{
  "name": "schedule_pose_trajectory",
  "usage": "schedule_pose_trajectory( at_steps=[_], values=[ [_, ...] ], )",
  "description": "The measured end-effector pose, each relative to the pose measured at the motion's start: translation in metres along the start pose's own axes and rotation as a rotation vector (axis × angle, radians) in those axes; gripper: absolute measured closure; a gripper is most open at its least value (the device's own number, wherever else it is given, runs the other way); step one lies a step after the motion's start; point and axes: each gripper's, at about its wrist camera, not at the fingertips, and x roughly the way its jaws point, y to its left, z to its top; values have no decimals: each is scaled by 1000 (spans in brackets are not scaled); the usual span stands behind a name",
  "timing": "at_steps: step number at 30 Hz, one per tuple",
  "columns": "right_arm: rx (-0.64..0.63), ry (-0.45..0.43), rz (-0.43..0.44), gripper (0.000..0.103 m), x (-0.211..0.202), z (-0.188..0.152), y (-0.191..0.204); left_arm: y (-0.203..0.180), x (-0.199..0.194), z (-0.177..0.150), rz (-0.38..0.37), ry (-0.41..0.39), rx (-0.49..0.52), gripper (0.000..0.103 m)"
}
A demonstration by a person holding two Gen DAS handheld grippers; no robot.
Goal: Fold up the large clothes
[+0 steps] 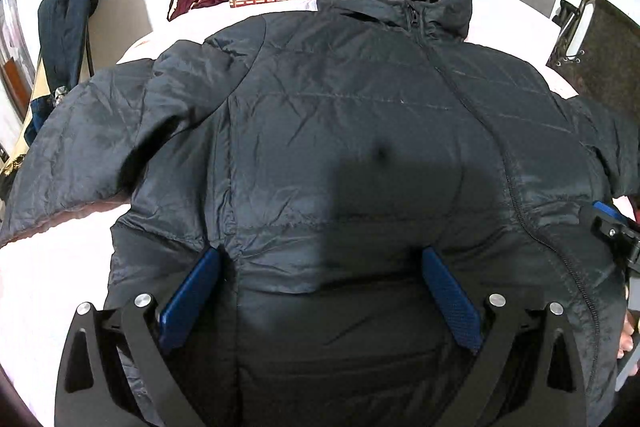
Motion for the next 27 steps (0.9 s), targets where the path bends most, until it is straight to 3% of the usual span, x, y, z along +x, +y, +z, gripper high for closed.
schedule_pose_trajectory(
  at_steps=[3, 5, 7, 9, 10, 12, 17, 21, 22, 23, 24, 25, 27],
  values=[
    [51, -218, 32, 6, -40, 4, -13, 0, 2, 4, 0, -1, 3, 3],
    [83, -317, 27, 7, -58, 11, -25, 1, 1, 4, -1, -5, 2, 3],
    [97, -347, -10, 16, -70, 28, -39, 2, -4, 6, 17, -6, 4, 3],
    [107, -357, -47, 23, -74, 43, -54, 0, -14, 15, 44, -26, 44, 3],
    [117, -362, -56, 31, -75, 48, -59, 0, -21, 22, 62, -55, 62, 3],
    [169, -356, -57, 35, -70, 63, -78, 3, -38, 39, 103, -124, 63, 3],
    [277, -320, -67, 37, -41, 78, -122, 21, -49, 88, 132, -240, -58, 3],
    [384, -251, -153, 40, -12, 68, -175, 51, -6, 113, 141, -170, -208, 3],
    [426, -220, -188, 45, -4, 62, -193, 62, 12, 113, 148, -133, -244, 3],
    [513, -184, -155, 51, 2, 57, -214, 70, 25, 111, 154, -104, -266, 3],
    [565, -203, -114, 60, -1, 56, -227, 80, 47, 106, 171, -52, -294, 3],
    [584, -220, -138, 65, -5, 56, -237, 89, 64, 101, 167, -6, -316, 3],
    [598, -216, -159, 70, -4, 56, -246, 91, 62, 101, 166, -23, -310, 3]
  ],
)
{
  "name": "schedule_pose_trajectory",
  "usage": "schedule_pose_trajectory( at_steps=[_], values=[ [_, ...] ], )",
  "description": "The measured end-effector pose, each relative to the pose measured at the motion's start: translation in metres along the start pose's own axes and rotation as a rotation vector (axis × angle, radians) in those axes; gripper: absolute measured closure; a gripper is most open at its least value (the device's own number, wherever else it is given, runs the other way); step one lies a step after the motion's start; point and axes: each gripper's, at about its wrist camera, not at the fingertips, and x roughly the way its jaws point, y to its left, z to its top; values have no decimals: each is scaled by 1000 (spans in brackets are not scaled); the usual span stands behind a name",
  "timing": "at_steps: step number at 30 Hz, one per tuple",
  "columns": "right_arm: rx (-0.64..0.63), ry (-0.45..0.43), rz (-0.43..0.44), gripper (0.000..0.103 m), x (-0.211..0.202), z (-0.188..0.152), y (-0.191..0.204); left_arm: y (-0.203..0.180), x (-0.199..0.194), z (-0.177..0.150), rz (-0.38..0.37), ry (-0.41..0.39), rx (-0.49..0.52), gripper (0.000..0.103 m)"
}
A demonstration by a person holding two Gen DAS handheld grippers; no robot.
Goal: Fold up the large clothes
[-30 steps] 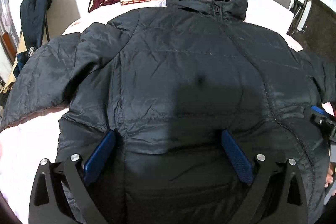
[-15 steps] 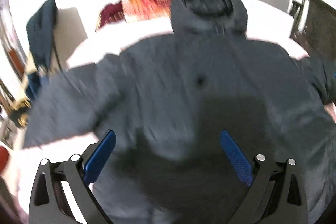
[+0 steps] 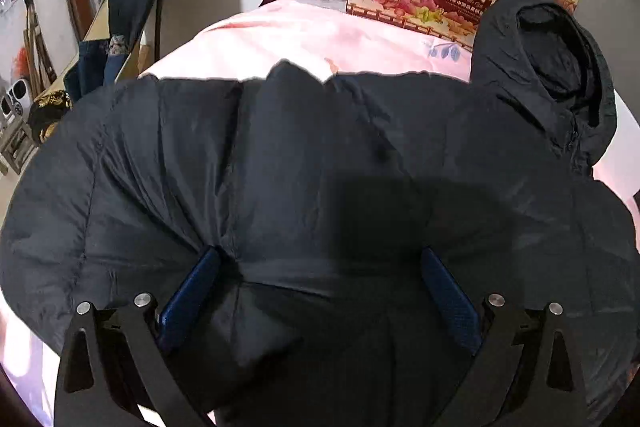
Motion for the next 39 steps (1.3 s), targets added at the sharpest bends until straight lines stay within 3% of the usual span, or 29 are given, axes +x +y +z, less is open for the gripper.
schedule_pose_trajectory(
  at_steps=[2, 4, 8, 10, 13, 17, 19, 21, 23, 24, 26, 30, 34, 39],
  values=[
    [15, -5, -4, 71, 0, 0, -2, -1, -3, 0, 38, -23, 25, 3],
    [19, -28, -31, 71, -5, 0, -3, 5, -1, 1, 18, -10, 5, 3],
    [37, -161, -79, 65, -39, 0, -3, 24, -10, 1, 58, -54, -61, 3],
    [24, -217, -48, 52, -61, -3, 2, 36, -25, -1, 67, -110, -93, 3],
    [-57, -235, 38, 50, -83, -19, 29, 41, -46, -5, -6, -162, -108, 3],
    [-210, -129, 118, 46, -78, -47, 71, 27, -72, -16, -147, -196, -65, 3],
    [-289, -30, 151, 32, -63, -61, 90, 6, -77, -24, -216, -178, 18, 3],
    [-358, 133, 164, 22, -34, -73, 102, -15, -67, -33, -227, -123, 104, 3],
    [-384, 230, 106, 22, -8, -83, 98, -33, -41, -40, -167, -20, 197, 3],
    [-391, 228, 110, 22, -6, -84, 99, -44, -21, -46, -93, 50, 261, 3],
    [-373, 203, 110, 22, -12, -83, 99, -52, -22, -49, -52, 24, 298, 3],
    [-331, 103, 90, 22, -38, -78, 95, -49, -20, -48, -74, 28, 277, 3],
    [-257, 33, 124, 22, -75, -74, 72, -49, -22, -48, -76, 25, 275, 3],
    [-48, -71, 101, 22, -112, -58, 5, -49, -20, -47, -75, 24, 276, 3]
  ],
)
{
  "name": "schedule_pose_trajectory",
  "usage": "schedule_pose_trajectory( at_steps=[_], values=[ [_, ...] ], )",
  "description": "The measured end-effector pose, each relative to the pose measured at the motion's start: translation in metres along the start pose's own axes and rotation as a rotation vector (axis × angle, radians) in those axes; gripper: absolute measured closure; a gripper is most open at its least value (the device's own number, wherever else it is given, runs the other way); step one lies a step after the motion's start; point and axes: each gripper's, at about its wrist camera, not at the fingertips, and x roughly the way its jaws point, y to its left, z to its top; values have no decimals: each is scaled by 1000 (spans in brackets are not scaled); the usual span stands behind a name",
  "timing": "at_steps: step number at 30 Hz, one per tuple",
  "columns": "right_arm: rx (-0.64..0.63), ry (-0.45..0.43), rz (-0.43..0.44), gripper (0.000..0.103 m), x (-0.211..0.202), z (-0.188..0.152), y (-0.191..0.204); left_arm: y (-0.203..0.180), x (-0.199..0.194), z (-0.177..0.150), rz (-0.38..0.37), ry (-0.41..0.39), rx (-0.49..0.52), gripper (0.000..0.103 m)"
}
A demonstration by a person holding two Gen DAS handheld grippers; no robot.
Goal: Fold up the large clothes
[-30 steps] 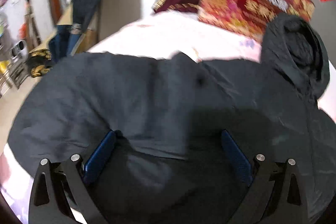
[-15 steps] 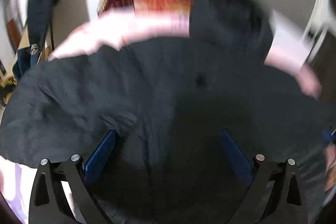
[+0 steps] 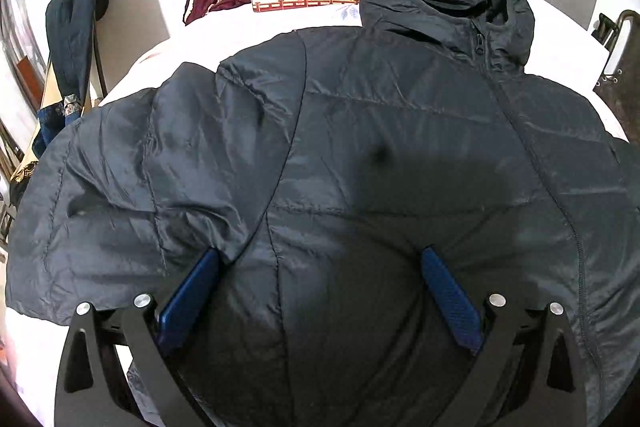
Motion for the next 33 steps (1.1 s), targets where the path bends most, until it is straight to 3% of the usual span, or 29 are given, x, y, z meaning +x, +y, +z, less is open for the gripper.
schedule_pose_trajectory(
  at_steps=[5, 10, 14, 23, 24, 27, 31, 33],
  values=[
    [221, -28, 1, 24, -9, 7, -52, 3, -5, -4, -8, -4, -3, 3],
    [298, -140, 11, 31, -26, 10, -63, 4, -8, -7, -14, -10, -2, 3],
    [289, -199, -11, 32, -33, 13, -63, 4, -8, -8, -12, -11, -2, 3],
    [276, -274, -96, 53, -39, 26, -75, 4, -9, -8, -13, -11, -3, 3],
    [272, -276, -107, 57, -39, 28, -78, 4, -8, -8, -13, -11, -2, 3],
    [252, -278, -142, 89, -34, 32, -80, 4, -8, -8, -13, -12, -2, 3],
    [228, -329, -77, 92, -45, 33, -74, 4, -9, -8, -13, -12, -3, 3],
    [156, -355, -10, 92, -54, 32, -50, 4, -8, -8, -13, -12, -2, 3]
  ],
)
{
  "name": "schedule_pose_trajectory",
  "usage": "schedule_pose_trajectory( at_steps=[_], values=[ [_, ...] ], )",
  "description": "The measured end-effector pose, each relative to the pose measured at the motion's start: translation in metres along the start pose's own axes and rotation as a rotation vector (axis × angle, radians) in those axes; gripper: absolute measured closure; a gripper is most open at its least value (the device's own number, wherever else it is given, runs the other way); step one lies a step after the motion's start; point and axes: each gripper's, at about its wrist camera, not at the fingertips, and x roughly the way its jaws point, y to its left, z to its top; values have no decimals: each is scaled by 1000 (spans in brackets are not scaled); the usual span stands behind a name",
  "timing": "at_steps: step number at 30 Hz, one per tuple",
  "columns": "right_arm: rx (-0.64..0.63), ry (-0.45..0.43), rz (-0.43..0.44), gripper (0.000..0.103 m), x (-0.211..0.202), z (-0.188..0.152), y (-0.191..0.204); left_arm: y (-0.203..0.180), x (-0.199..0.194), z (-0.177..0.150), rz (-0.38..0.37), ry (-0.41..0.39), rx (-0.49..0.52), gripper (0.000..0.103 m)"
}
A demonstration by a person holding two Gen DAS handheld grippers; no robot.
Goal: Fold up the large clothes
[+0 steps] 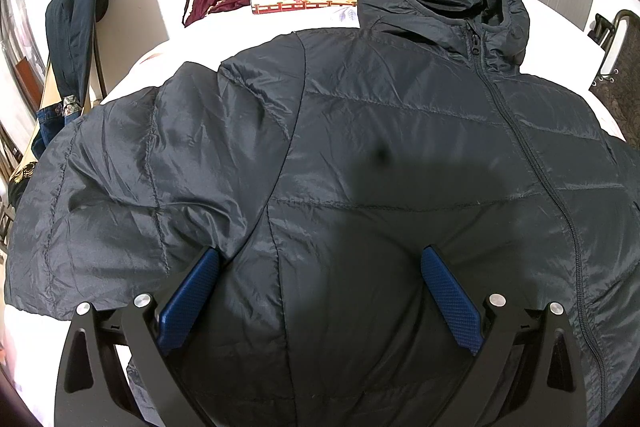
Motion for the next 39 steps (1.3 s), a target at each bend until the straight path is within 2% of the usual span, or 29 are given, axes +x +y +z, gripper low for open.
schedule_pose_trajectory(
  at_steps=[4, 6, 8, 10, 11, 12, 14, 15, 16, 18, 21, 24, 26, 29, 32, 34, 36, 38, 39],
  values=[
    [-185, 62, 216, 92, -18, -17, 88, 0, 0, 0, -1, -1, 0, 3],
    [-268, 127, 351, 92, -26, -30, 140, 1, 0, 0, -2, -1, 0, 3],
    [-326, 240, 497, 92, -28, -50, 193, 0, 0, 0, -2, 0, 0, 3],
    [-365, 327, 573, 92, -25, -69, 224, 0, 0, 0, -2, 0, 0, 3],
    [-402, 405, 616, 91, -20, -88, 245, 0, 0, 0, -2, -1, -1, 3],
    [-430, 472, 642, 87, -14, -104, 258, 0, 0, 0, -3, -1, -1, 3],
    [-503, 652, 693, 68, 2, -143, 276, 0, 0, 0, -2, -1, -2, 3],
    [-538, 709, 686, 43, 8, -159, 279, 0, -1, 0, -4, -1, -2, 3],
    [-573, 738, 654, 34, 13, -172, 278, 1, -1, 0, -4, -1, -3, 3],
    [-616, 730, 602, 34, 21, -188, 268, 0, -1, 0, -4, -1, -5, 3],
    [-541, 704, 616, 34, 27, -178, 241, 1, -2, 1, -14, 0, -7, 3],
    [-436, 605, 618, 34, 25, -148, 220, 1, -3, 2, -18, 1, -5, 3],
    [-385, 499, 575, 34, 20, -122, 199, 2, -5, 3, -28, 1, -6, 3],
    [-396, 377, 474, 34, 23, -98, 180, 6, -14, 2, -69, -13, -19, 3],
    [-429, 292, 351, 35, 26, -84, 155, 8, -36, 2, -195, -48, -62, 3],
    [-386, 298, 296, 38, 35, -75, 134, -1, -57, -1, -335, -65, -58, 3],
    [-306, 331, 290, 38, 42, -70, 120, -22, -70, -6, -439, -56, -4, 3],
    [-227, 363, 315, 38, 52, -66, 112, -51, -76, -10, -514, -15, 66, 3],
    [-209, 365, 322, 38, 53, -65, 110, -61, -75, -12, -528, 4, 85, 3]
  ],
)
